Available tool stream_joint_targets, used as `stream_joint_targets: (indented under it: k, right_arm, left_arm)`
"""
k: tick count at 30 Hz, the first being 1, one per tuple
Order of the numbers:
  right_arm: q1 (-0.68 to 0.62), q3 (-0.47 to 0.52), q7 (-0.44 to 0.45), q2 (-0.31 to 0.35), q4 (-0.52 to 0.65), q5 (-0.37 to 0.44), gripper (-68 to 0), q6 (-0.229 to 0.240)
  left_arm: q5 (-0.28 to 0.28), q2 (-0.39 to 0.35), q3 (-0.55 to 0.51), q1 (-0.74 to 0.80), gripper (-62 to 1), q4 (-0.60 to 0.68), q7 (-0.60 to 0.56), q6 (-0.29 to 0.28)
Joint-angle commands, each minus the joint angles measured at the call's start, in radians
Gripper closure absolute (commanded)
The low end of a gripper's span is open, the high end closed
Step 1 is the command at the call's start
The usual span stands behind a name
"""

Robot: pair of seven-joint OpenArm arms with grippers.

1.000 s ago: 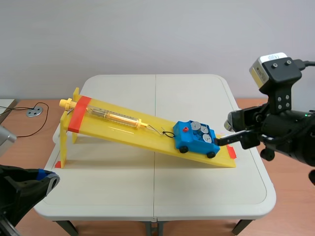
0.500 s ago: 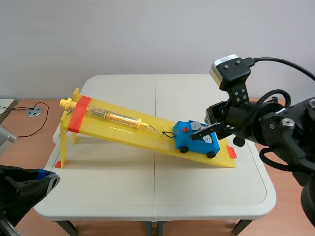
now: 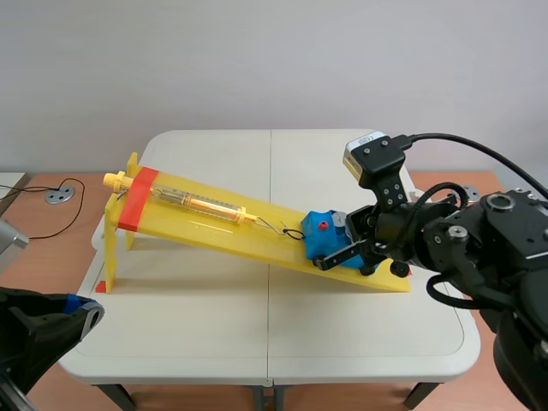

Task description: Place the four metal weights on the blue cart on the ramp.

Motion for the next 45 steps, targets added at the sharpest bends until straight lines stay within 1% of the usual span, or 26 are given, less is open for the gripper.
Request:
stream_joint_targets:
  k: [1, 8, 11, 15, 19, 20, 23, 26, 28, 30, 31, 33, 34, 35, 36, 39, 41, 45]
  right_arm:
    - [0.128, 0.006, 0.153, 0.011, 0.074, 0.000, -0.7, -0.061]
    - [0.130, 0.005, 0.158, 0.011, 0.074, 0.000, -0.8, -0.060]
    - [0.130, 0.005, 0.158, 0.011, 0.074, 0.000, -5.8, -0.056]
    - [0.130, 0.005, 0.158, 0.011, 0.074, 0.000, -9.9, -0.036]
    - [0.130, 0.006, 0.161, 0.011, 0.079, 0.001, -19.6, -0.036]
    - [0.129, 0.006, 0.160, 0.013, 0.087, 0.002, -20.5, -0.036]
    - [0.121, 0.013, 0.127, 0.019, 0.141, 0.033, -20.4, -0.033]
    - [0.099, 0.036, 0.080, 0.038, 0.224, 0.095, -18.9, -0.030]
    - [0.072, 0.061, 0.053, 0.059, 0.280, 0.134, -12.4, -0.030]
    - [0.038, 0.092, 0.034, 0.086, 0.331, 0.166, -2.8, -0.030]
    - [0.019, 0.109, 0.031, 0.101, 0.352, 0.184, -0.3, -0.030]
    - [-0.024, 0.145, 0.030, 0.135, 0.387, 0.225, -0.6, -0.029]
    - [-0.049, 0.164, 0.030, 0.153, 0.402, 0.244, -0.6, -0.029]
    - [-0.074, 0.184, 0.030, 0.171, 0.417, 0.263, -0.6, -0.022]
    - [-0.099, 0.206, 0.029, 0.188, 0.429, 0.280, -0.6, -0.005]
    - [-0.186, 0.279, 0.010, 0.241, 0.470, 0.337, -0.6, 0.056]
    - [-0.256, 0.336, 0.000, 0.270, 0.499, 0.376, -0.6, 0.097]
    - [-0.407, 0.460, -0.008, 0.297, 0.547, 0.425, -0.6, 0.189]
  left_arm:
    - [-0.077, 0.019, -0.014, -0.020, -4.0, 0.072, -0.085, -0.018]
    - [-0.077, 0.019, -0.014, -0.020, -4.0, 0.072, -0.085, -0.018]
    - [-0.077, 0.019, -0.014, -0.020, -4.0, 0.072, -0.085, -0.018]
    - [-0.077, 0.019, -0.014, -0.020, -4.0, 0.072, -0.085, -0.018]
    - [-0.077, 0.019, -0.014, -0.020, -4.0, 0.072, -0.085, -0.018]
    - [-0.077, 0.019, -0.014, -0.020, -4.0, 0.072, -0.085, -0.018]
    - [-0.077, 0.019, -0.014, -0.020, -4.0, 0.072, -0.085, -0.018]
    - [-0.077, 0.019, -0.014, -0.020, -4.0, 0.072, -0.085, -0.018]
    - [-0.077, 0.019, -0.014, -0.020, -4.1, 0.073, -0.080, -0.019]
    - [-0.073, 0.019, -0.014, -0.020, -4.0, 0.076, -0.081, -0.032]
    - [-0.073, 0.020, -0.014, -0.020, -4.0, 0.082, -0.081, -0.041]
    - [-0.070, 0.028, -0.014, -0.020, -4.0, 0.101, -0.079, -0.048]
    - [-0.060, 0.038, -0.014, -0.020, -4.0, 0.117, -0.073, -0.048]
    - [-0.047, 0.051, -0.014, -0.020, -4.0, 0.135, -0.071, -0.048]
    - [-0.040, 0.066, -0.014, -0.022, -4.0, 0.155, -0.069, -0.047]
    - [-0.006, 0.116, -0.013, -0.037, -4.0, 0.214, -0.055, -0.047]
    - [0.026, 0.151, -0.010, -0.057, -4.0, 0.235, -0.054, -0.048]
    - [0.093, 0.221, 0.027, -0.113, -3.4, 0.237, -0.049, -0.047]
